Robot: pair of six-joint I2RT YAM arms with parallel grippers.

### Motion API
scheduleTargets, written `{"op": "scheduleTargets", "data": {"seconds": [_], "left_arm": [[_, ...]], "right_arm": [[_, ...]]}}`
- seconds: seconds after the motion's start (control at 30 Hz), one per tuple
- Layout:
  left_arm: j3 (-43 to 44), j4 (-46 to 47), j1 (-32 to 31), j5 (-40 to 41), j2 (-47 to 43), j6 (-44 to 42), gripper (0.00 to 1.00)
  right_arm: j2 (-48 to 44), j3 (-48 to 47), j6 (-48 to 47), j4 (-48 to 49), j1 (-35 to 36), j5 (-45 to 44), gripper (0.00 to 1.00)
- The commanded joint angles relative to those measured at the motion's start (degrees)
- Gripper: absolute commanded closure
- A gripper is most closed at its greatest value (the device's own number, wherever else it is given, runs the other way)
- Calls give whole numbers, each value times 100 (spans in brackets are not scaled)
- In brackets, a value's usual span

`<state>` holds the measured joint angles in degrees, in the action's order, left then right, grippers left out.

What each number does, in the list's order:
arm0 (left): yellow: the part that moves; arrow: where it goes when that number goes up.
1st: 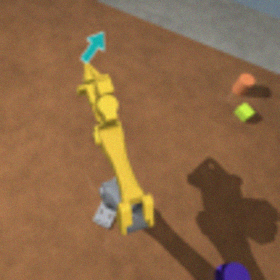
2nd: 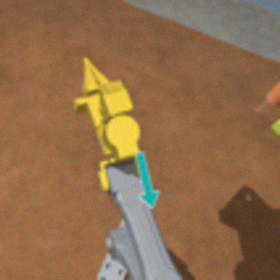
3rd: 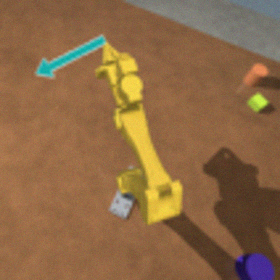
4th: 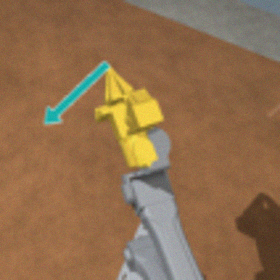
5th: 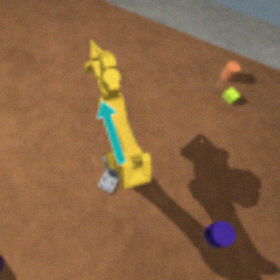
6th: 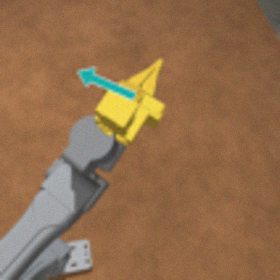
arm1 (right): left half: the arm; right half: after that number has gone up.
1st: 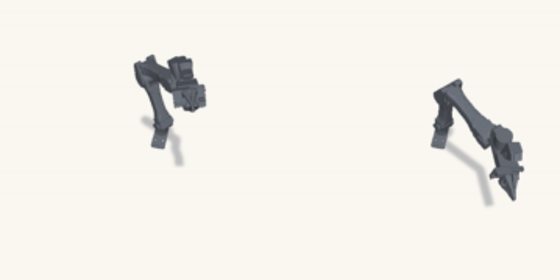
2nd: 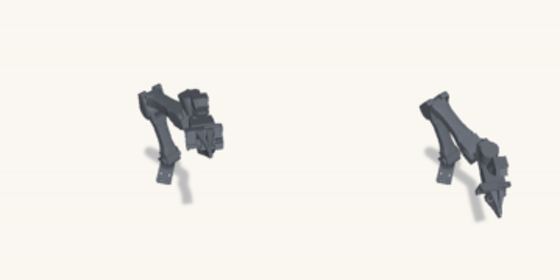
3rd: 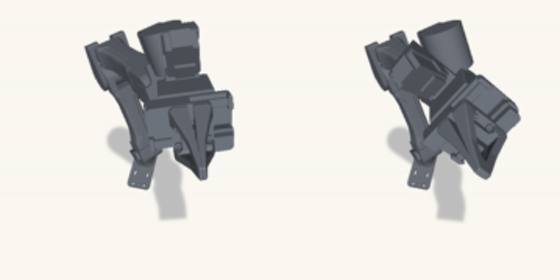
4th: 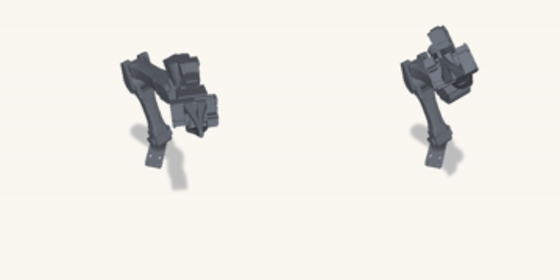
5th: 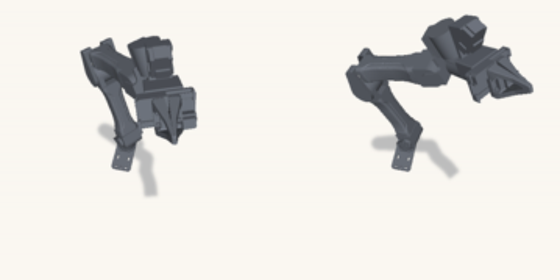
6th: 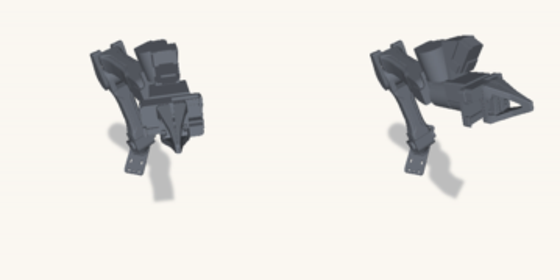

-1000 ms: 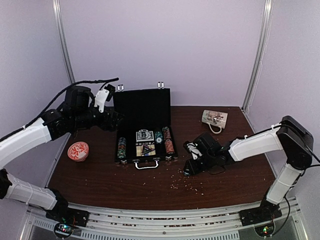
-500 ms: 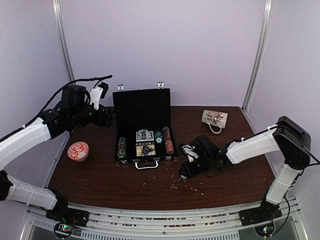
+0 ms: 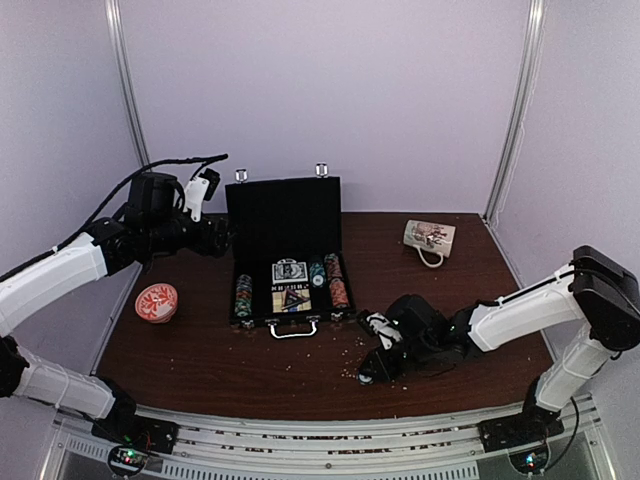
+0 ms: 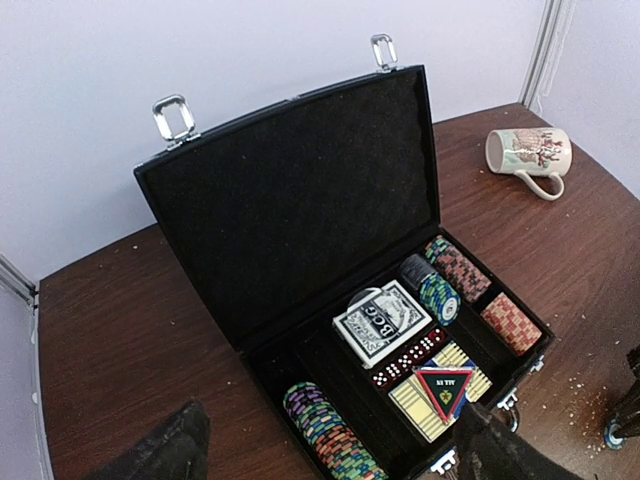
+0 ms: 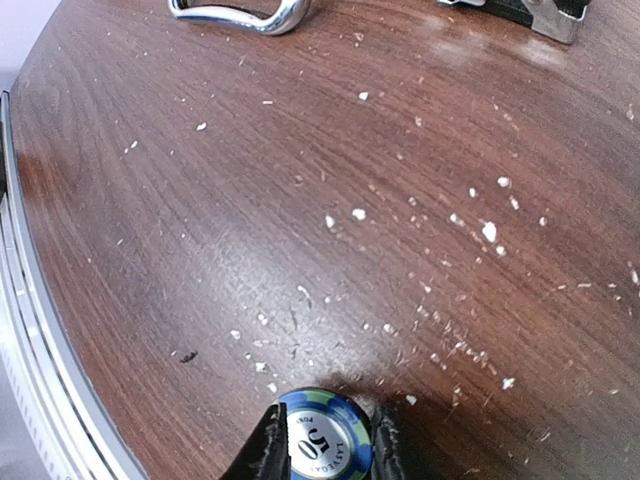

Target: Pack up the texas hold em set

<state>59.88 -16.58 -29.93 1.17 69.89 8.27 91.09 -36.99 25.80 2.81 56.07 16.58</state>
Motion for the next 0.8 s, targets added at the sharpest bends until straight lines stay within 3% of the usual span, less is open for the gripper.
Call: {"op": "scheduleTargets", "data": {"seconds": [0.0, 0.77], "left_arm": [[-35, 191, 76, -106, 51, 47, 13], [-74, 164, 96, -216, -40, 96, 13]], "right_arm": [[2, 178, 162, -452, 99, -56, 71], [602, -501, 46, -663, 1375, 10, 73]]}}
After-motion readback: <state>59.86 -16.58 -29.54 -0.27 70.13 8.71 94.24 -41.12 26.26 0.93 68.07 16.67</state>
